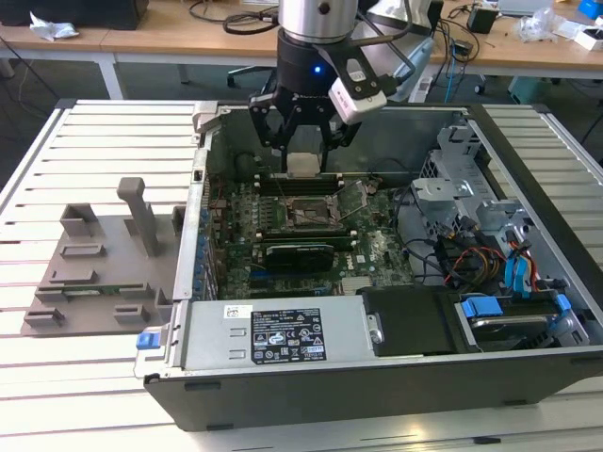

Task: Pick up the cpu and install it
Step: 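Pick up the cpu and move it towards the insertion slot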

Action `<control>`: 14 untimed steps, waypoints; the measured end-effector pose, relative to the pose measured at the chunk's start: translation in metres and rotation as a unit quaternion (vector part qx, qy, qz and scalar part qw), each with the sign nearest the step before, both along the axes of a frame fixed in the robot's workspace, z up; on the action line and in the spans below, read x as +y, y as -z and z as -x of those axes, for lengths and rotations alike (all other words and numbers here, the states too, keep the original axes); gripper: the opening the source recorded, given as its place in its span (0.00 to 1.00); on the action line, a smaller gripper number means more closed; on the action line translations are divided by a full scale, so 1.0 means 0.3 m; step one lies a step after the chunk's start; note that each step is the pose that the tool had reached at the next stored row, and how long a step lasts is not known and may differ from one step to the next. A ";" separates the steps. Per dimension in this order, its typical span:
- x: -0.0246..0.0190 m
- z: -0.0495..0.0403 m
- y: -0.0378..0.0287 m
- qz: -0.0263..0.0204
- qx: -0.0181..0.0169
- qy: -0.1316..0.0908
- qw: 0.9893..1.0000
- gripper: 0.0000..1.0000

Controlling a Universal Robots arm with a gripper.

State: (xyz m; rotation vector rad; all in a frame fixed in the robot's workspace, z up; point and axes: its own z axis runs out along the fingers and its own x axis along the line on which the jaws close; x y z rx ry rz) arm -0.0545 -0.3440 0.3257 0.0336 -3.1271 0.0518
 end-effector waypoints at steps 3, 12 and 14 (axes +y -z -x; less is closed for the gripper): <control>0.007 -0.021 0.008 0.000 0.001 0.000 1.000 0.55; 0.040 -0.066 0.053 0.000 0.002 0.000 1.000 0.55; 0.049 -0.068 0.068 0.000 0.002 0.000 1.000 0.55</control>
